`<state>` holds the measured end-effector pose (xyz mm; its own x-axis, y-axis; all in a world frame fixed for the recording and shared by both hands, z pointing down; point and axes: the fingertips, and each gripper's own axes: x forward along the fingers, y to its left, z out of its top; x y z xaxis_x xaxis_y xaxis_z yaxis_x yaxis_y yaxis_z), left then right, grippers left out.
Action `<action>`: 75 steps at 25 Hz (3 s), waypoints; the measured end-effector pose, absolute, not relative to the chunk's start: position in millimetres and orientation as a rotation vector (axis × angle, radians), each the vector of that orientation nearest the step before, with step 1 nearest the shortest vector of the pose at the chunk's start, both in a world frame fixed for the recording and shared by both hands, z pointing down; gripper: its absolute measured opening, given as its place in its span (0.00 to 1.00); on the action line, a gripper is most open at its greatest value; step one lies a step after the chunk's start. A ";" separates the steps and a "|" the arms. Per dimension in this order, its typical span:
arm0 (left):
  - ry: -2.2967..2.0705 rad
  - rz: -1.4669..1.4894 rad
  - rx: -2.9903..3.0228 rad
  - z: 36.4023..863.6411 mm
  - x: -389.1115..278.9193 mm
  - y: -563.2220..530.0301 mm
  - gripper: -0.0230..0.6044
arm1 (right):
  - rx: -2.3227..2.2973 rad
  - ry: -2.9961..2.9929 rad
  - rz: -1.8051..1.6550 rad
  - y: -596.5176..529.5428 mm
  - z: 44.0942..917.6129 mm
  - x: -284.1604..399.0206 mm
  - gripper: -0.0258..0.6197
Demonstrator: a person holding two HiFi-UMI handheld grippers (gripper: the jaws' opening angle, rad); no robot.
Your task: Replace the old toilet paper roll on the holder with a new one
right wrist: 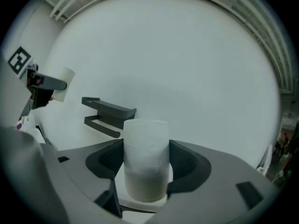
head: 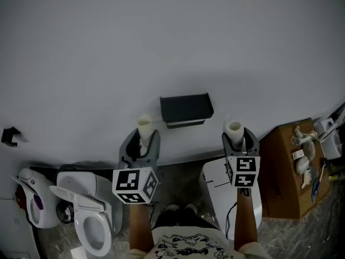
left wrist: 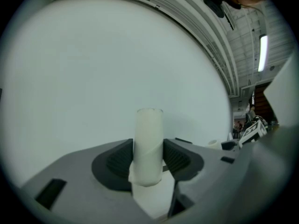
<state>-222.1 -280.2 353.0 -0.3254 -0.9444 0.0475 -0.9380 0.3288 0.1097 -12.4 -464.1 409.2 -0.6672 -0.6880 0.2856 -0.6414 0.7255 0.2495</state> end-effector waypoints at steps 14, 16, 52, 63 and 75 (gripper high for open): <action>-2.520 -0.107 1.665 361.3 -241.2 -252.2 0.35 | 0.676 -2.009 -0.950 -498.3 452.3 -50.4 0.51; -2.528 -0.112 1.645 363.0 -245.6 -247.7 0.35 | 0.624 -1.932 -1.044 -498.5 456.7 -57.9 0.51; -2.624 -0.096 1.462 372.1 -276.4 -178.7 0.35 | 0.515 -1.757 -1.500 -436.6 468.0 -150.4 0.51; -2.648 -0.085 1.431 369.5 -284.2 -159.5 0.35 | 0.468 -1.803 -1.615 -393.7 461.6 -186.1 0.51; -2.610 -0.078 1.490 372.9 -277.7 -166.4 0.35 | 0.419 -1.922 -1.522 -370.9 459.4 -177.6 0.54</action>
